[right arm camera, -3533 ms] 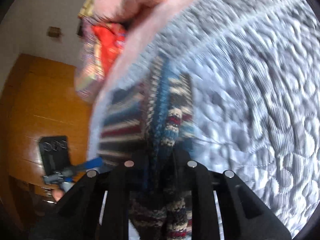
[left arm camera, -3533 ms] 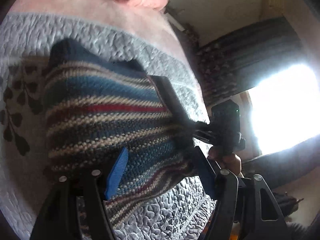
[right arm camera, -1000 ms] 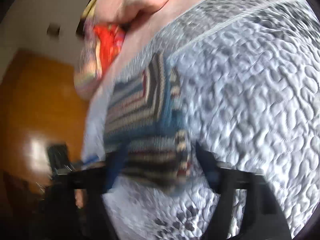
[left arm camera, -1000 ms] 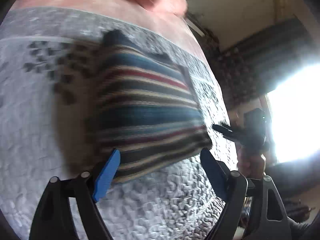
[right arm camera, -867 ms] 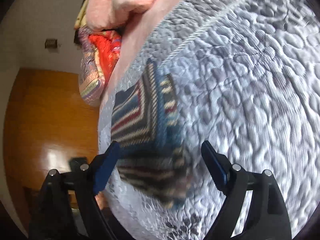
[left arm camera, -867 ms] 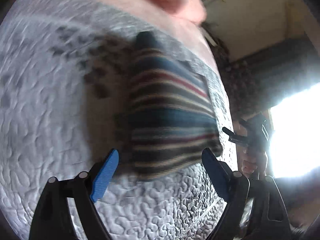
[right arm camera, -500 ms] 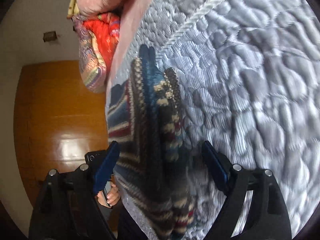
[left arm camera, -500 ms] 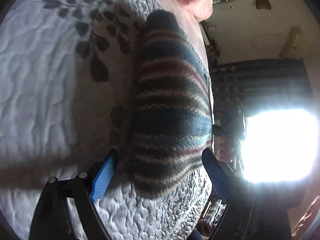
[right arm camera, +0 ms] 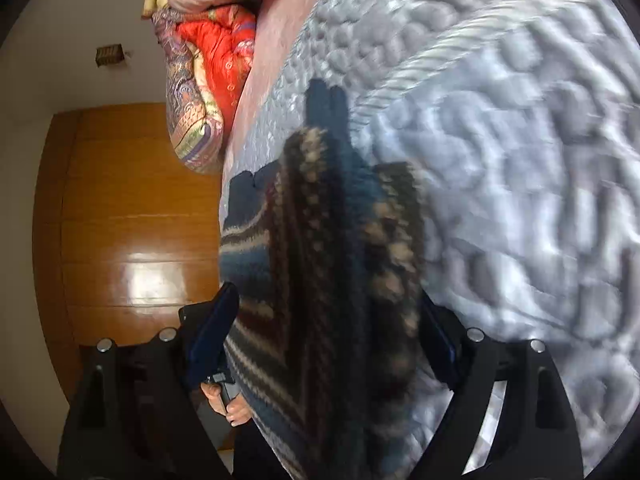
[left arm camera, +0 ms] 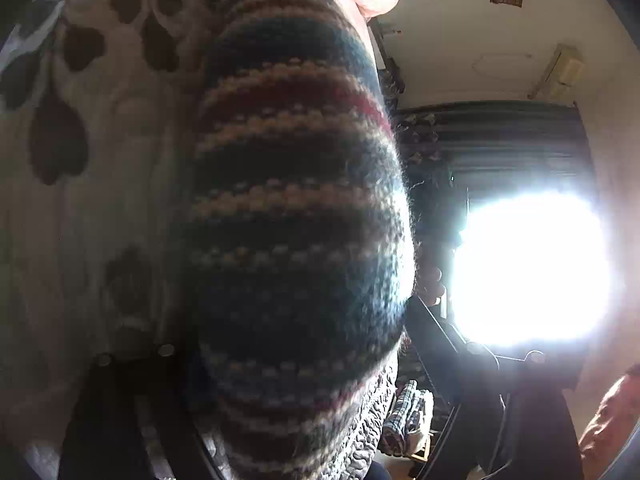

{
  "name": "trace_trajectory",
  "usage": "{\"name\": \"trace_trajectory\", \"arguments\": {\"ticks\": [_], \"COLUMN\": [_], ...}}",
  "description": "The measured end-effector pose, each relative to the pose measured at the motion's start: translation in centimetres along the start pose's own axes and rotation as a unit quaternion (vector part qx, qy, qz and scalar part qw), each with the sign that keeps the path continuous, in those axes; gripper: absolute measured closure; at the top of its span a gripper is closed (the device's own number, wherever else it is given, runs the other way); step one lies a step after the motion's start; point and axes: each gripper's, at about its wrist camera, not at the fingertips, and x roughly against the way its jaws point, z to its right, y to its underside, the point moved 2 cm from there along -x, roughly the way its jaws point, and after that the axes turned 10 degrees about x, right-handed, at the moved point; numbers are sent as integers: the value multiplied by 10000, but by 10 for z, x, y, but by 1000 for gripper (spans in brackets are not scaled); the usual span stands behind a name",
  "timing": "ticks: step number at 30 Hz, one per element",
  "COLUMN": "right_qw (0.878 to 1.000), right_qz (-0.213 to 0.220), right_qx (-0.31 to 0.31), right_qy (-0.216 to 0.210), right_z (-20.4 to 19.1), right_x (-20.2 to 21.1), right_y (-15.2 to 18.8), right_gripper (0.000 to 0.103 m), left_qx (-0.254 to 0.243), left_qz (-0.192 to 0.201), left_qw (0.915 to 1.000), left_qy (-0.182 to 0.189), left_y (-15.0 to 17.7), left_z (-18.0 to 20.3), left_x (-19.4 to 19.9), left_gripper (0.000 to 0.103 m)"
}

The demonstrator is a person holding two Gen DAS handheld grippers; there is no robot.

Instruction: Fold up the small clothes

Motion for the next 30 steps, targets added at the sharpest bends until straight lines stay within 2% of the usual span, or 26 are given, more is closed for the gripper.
{"name": "trace_trajectory", "arguments": {"ticks": [4,5,7,9,10,15,18,24,30], "right_qw": [10000,9999,9999,9999,9998,9992,9987,9976,9967], "right_qz": [-27,-29,-37,57,92,223,287,383,428], "right_qx": [38,63,56,81,114,270,350,530,669], "right_qy": [64,128,112,92,101,208,224,245,179], "right_z": [-10,-11,-11,-12,-14,-27,-35,-64,-103], "right_x": [-16,-19,-21,-18,-18,-14,-9,-6,-13], "right_y": [1,1,3,7,7,10,13,16,38], "right_gripper": [20,28,45,53,56,60,61,62,62], "left_qx": [161,199,300,419,420,294,249,125,21], "left_qz": [-16,-12,-4,-10,-4,15,11,69,135], "left_qw": [9996,9994,9988,9985,9984,9981,9979,9979,9981], "left_qy": [-214,-274,-387,-360,-376,-550,-600,-639,-608], "left_y": [2,2,3,2,3,9,17,26,59], "left_z": [3,4,3,5,6,14,25,39,47], "left_x": [1,1,0,-1,0,-1,-2,21,64], "left_gripper": [17,17,24,34,36,52,55,57,58]}}
